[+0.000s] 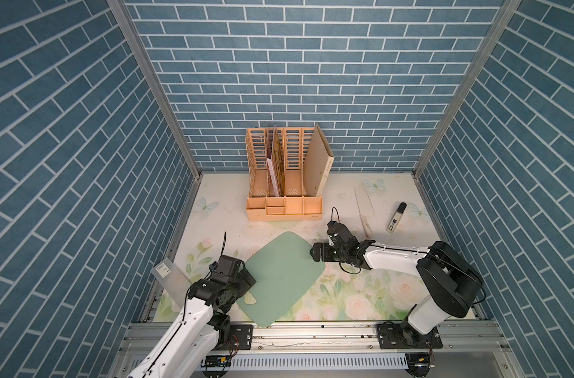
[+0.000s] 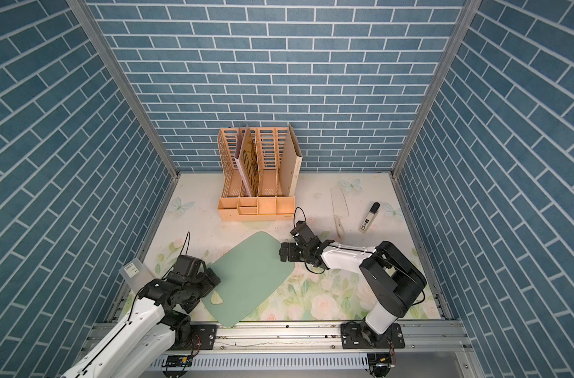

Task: Align the knife with the edge of the cutting board
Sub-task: Adjust the work surface at the center of the board.

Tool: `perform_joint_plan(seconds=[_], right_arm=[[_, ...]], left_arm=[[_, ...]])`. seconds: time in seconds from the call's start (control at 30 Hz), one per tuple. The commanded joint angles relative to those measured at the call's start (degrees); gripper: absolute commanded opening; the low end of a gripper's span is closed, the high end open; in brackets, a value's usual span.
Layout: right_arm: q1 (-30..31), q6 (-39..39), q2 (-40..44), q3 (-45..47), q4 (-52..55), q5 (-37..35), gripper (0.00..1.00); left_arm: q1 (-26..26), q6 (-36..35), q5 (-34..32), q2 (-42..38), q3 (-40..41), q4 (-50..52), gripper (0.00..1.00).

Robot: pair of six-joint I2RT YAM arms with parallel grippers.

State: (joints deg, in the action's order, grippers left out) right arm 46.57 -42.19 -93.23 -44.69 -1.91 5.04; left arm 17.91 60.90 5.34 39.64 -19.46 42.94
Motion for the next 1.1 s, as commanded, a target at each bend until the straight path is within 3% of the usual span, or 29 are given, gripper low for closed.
perform_joint_plan(seconds=[0.0,0.2,0.37,0.67,0.87,1.07], right_arm=[[0.37,-1.92,-1.01,1.26,-0.11,2.52,0.99],[0.37,-2.23,0.27,1.97,0.24,1.74,0.99],[0.2,-4.2,3.36,3.71,-0.06,-2.08,0.99],[-0.21,-4.52,6.2,5.04,-0.01,-4.21,0.99],[-4.47,-0.26,8.86,4.85,2.54,-6.97,0.99],[-8.87,4.75,6.74,1.53,3.65,-3.29,0.99]], left_arm=[[0.11,-1.58,2.38,4.04,3.41,-4.5,0.99],[0.11,-5.17,1.8,16.22,-2.65,-9.78,1.0],[0.19,-7.58,5.37,24.21,-6.57,-16.46,1.0],[0.16,-13.94,2.08,34.38,-18.74,-15.69,1.0],[0.11,-14.05,-3.52,28.89,-19.59,-8.66,1.0],[0.19,-11.56,1.07,19.76,-11.27,-7.68,1.0]])
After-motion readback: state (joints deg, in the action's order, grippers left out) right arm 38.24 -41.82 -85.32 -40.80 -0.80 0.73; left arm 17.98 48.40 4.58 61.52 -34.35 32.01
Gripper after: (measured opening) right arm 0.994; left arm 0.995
